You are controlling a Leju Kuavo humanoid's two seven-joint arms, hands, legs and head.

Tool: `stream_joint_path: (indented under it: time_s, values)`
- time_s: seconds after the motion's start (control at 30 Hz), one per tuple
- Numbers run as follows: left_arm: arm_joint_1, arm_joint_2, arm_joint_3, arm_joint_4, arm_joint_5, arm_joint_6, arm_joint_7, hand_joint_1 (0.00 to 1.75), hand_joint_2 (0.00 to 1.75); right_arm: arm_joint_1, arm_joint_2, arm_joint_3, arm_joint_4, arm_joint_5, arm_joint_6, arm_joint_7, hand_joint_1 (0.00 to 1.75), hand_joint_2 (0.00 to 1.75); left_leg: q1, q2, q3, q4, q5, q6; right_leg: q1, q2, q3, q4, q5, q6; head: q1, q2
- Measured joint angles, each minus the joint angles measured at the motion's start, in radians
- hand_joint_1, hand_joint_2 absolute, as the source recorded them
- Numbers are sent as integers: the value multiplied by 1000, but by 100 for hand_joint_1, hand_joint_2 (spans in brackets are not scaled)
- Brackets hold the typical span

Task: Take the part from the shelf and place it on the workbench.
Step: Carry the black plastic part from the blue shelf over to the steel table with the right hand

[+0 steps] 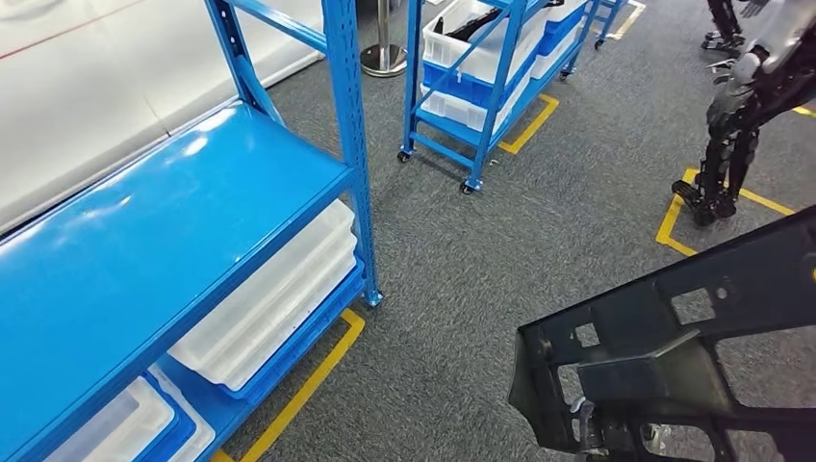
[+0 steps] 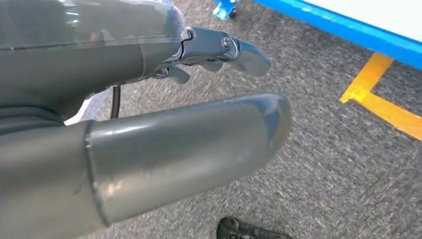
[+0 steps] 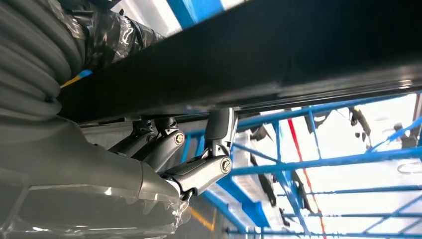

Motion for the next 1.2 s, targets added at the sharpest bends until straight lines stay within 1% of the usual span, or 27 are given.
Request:
stream_joint_path:
  time_s: [0.07, 0.13, 0.17, 0.2, 0.23, 0.3, 0.37, 0.43, 0.47, 0.5, 0.57, 0.6, 0.63, 0.67, 0.7, 0.73, 0.8, 0.87, 0.93, 0.97, 1.0, 1.03, 1.07, 1.1, 1.13, 1.17, 1.2]
  values:
    - [1, 0, 0, 0, 0, 0, 0, 0, 0, -1, 0, 0, 0, 1, -1, 0, 175, 175, -3, 28, 2, -5, 2, 10, 1, -61, -51, 108, -58, 6, 1, 0]
    - [4, 1, 0, 0, 0, 0, 0, 0, 0, -2, 0, 0, 0, 2, -1, 0, 175, 175, -10, 59, 3, -4, -1, 15, -1, -85, -107, 223, -103, 11, 1, 0]
    - [4, 2, 0, 0, 0, 0, 0, 0, 0, -1, 0, 0, 0, 3, 0, 0, 175, 175, -13, 73, 4, -4, -2, 16, -2, -89, -115, 240, -100, 11, 1, 0]
    - [3, 2, 0, 0, 0, 0, 0, 0, 0, 0, 0, 0, 0, 4, 0, 0, 175, 175, -14, 86, 5, -4, -4, 16, -2, -92, -102, 218, -79, 9, 1, 0]
    - [1, 2, 0, 0, 0, 0, 0, 0, 0, 0, 0, 0, 0, 5, 0, 0, 175, 175, -15, 97, 8, -4, -6, 15, 0, -100, -70, 160, -46, 5, 1, 0]
    - [-1, 2, 0, 0, 0, 0, 0, 0, 0, -1, 0, 0, 0, 7, 0, 0, 175, 175, -18, 116, 15, -4, -12, 11, 11, -142, 4, 24, 1, -10, 1, 0]
    - [-2, 1, 0, 0, 0, 0, 0, 0, 0, -1, 0, 0, 0, 9, 0, 0, 175, 175, -21, 133, 20, -4, -16, 4, 25, -168, 33, -37, 10, -22, 1, 0]
    - [-3, 1, 0, 0, 0, 0, 0, 0, 0, 1, 0, 0, 0, 9, 0, 0, 175, 175, -22, 151, 24, -8, -20, -5, 26, -150, 33, -46, 13, -30, 1, 0]
    - [-4, 1, 1, 0, 0, 0, 0, 0, 0, 2, 0, 0, 0, 8, 0, 0, 175, 175, -22, 145, 25, -4, -27, -9, 22, -140, 36, -54, 17, -35, 1, 0]
    - [-5, 1, 1, 0, 0, 0, 0, 0, 0, 3, 0, 0, 0, 7, 0, 0, 175, 175, -21, 125, 19, 15, -43, -12, 18, -130, 39, -62, 22, -40, 1, 0]
    - [-4, 1, 0, 0, 0, 1, 0, 0, 0, 1, 1, 1, 0, 3, 2, 0, 175, 175, -19, 71, -23, 114, -101, -17, 13, -110, 44, -71, 27, -49, 0, 0]
    - [-2, 1, 0, 0, 0, 1, 1, 0, 0, 0, 1, 2, 0, 2, 4, 0, 175, 175, -18, 55, -55, 181, -131, -19, 12, -99, 43, -70, 27, -51, 0, 0]
    - [0, 1, 0, 0, 0, 1, 1, 0, 0, 0, 1, 2, 0, 1, 4, 0, 175, 175, -17, 48, -84, 238, -149, -22, 12, -86, 42, -67, 26, -52, 0, 0]
    - [2, 1, 1, 0, 0, 1, 1, 0, 0, 0, 1, 2, 1, 1, 5, 1, 175, 175, -16, 46, -101, 267, -148, -24, 11, -72, 42, -64, 25, -51, 0, 0]
    - [2, 1, 1, 0, 0, 1, 2, 0, 0, 0, 1, 2, 1, 1, 6, 1, 175, 175, -14, 45, -101, 256, -126, -27, 10, -57, 42, -61, 24, -49, 0, 0]
    - [2, 2, 1, 0, 0, 1, 2, 0, 0, 0, 1, 2, 1, 1, 7, 1, 175, 175, -11, 40, -83, 209, -88, -30, 8, -43, 42, -56, 22, -46, 0, 0]
    - [1, 2, 1, 0, 0, 1, 2, 0, 0, 0, 1, 2, 2, 0, 10, 1, 175, 175, -2, 0, -33, 83, -26, -34, 6, -18, 36, -38, 14, -35, 0, 0]
    - [1, 1, 1, 0, -1, 1, 2, 0, 0, -1, 0, 3, 3, 0, 12, 1, 175, 175, 0, -34, -11, 28, -14, -30, 6, 4, 25, -24, 11, -24, 1, 0]
    - [0, 1, 1, 0, -1, 2, 2, 0, 0, -1, 0, 3, 3, 1, 12, 1, 175, 175, -3, -22, -10, 25, -13, -16, 4, 24, 17, -24, 16, -13, 1, 0]
    - [-1, 1, 1, 0, -1, 2, 2, 0, 0, 0, 0, 3, 3, 2, 12, 1, 175, 175, -4, -11, -8, 22, -10, -9, 3, 19, 13, -21, 15, -9, 1, 0]
    - [-2, 0, 1, 0, -2, 3, 2, 0, 0, 0, 0, 3, 3, 3, 12, 1, 175, 175, -4, 1, -7, 18, -7, -2, 3, 0, 6, -7, 6, -5, 1, 0]
    - [-2, 0, 1, 0, -3, 3, 2, 0, 0, -1, 0, 3, 3, 4, 12, 1, 175, 175, -4, 13, -8, 15, -4, 5, 4, -27, -10, 24, -14, -2, 2, 0]
    - [-1, 0, 1, 0, -3, 3, 2, 0, 0, -2, 0, 3, 3, 4, 12, 1, 175, 175, -6, 26, -8, 14, -3, 9, 4, -58, -34, 77, -44, 1, 2, 0]
    - [1, 1, 1, 0, -4, 3, 2, 0, 0, -4, 0, 4, 4, 5, 12, 1, 175, 175, -8, 40, -9, 14, -3, 12, 4, -77, -65, 141, -77, 4, 2, 0]
    - [2, 1, 1, 0, -5, 3, 2, 0, 0, -5, 0, 3, 4, 5, 12, 1, 175, 175, -11, 55, -10, 14, -4, 14, 3, -85, -94, 201, -101, 6, 2, 0]
    - [3, 2, 1, 0, -6, 3, 2, 0, 0, -5, 0, 3, 5, 6, 12, 1, 175, 175, -13, 69, -10, 14, -5, 14, 2, -88, -111, 238, -109, 6, 2, 0]
    - [3, 2, 2, 0, -7, 3, 2, 0, 0, -5, 0, 3, 7, 6, 11, 1, 175, 175, -14, 81, -9, 14, -7, 15, 1, -90, -110, 237, -98, 5, 2, 0]
